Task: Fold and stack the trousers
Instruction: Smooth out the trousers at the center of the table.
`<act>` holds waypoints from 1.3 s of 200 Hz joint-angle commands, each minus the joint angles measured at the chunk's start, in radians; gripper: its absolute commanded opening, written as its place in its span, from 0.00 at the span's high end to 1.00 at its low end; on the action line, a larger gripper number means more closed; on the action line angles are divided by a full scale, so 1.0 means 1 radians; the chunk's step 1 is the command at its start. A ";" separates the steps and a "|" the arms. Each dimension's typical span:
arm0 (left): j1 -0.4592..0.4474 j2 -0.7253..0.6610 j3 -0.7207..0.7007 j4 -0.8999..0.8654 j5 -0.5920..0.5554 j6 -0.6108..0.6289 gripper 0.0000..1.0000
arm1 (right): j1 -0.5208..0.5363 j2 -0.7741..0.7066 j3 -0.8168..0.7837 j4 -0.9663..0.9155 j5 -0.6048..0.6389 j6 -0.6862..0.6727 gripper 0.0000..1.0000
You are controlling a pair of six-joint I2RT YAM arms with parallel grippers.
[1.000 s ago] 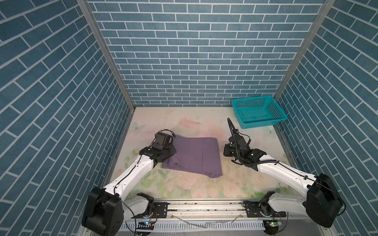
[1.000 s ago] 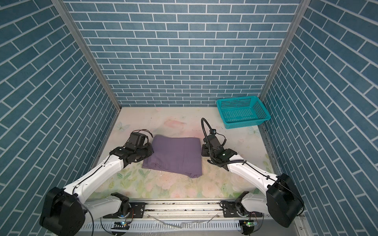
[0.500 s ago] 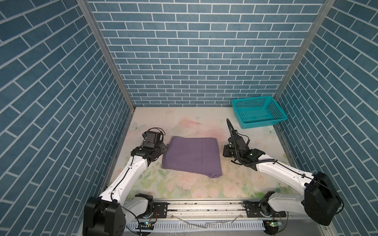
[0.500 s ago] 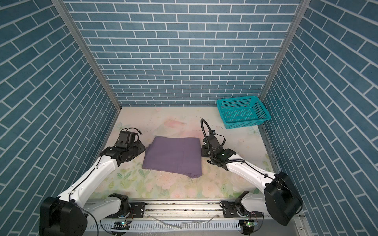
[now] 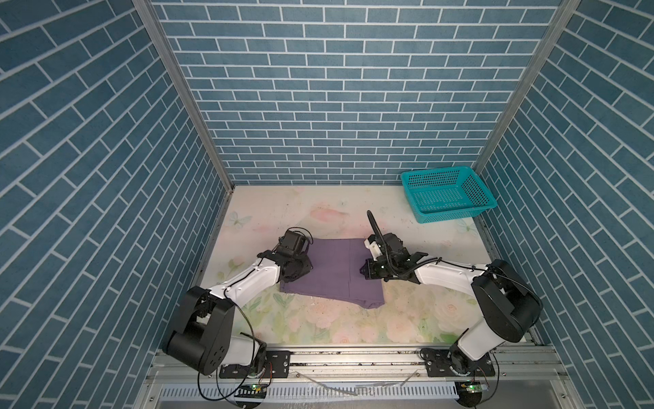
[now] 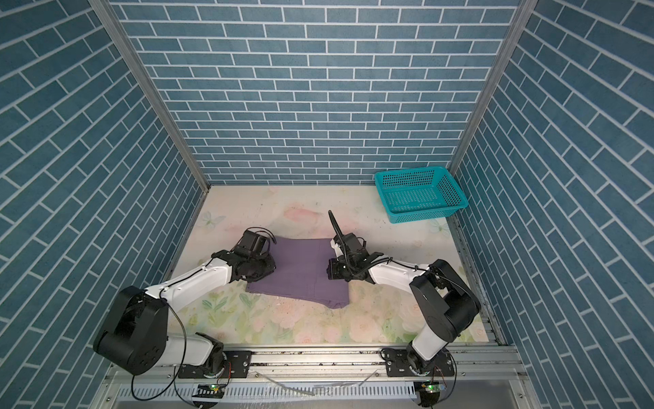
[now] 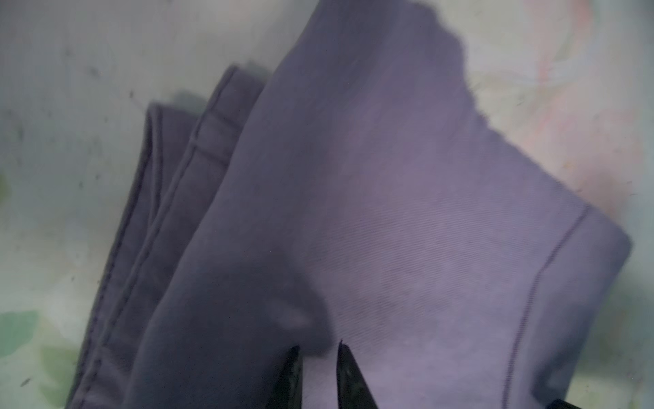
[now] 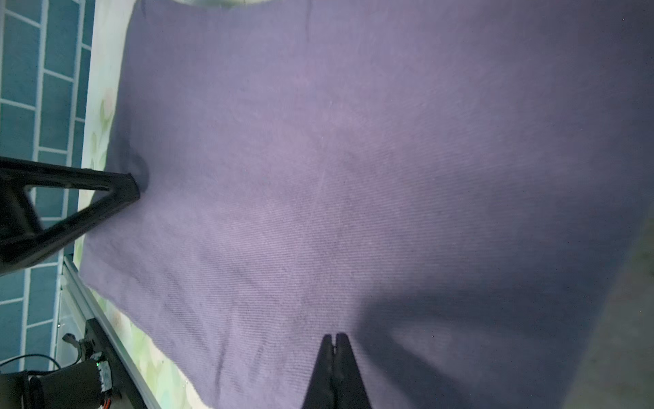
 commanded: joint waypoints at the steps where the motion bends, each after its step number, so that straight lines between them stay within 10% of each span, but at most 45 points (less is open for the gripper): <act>1: -0.003 0.004 -0.072 0.034 0.008 -0.043 0.76 | 0.002 -0.005 -0.089 0.006 0.029 0.018 1.00; 58: -0.003 0.124 -0.099 0.089 0.041 -0.054 0.80 | -0.002 -0.025 -0.108 -0.073 0.210 -0.040 1.00; 107: -0.004 0.087 0.177 -0.039 -0.031 0.045 0.64 | -0.002 -0.218 -0.007 -0.141 0.411 -0.207 1.00; 170: 0.008 0.273 0.418 -0.093 -0.073 0.110 0.63 | 0.046 -0.141 0.045 0.003 0.257 -0.170 1.00; 260: 0.066 0.378 0.277 0.015 -0.046 0.048 0.68 | 0.133 0.091 -0.033 0.041 0.161 -0.133 1.00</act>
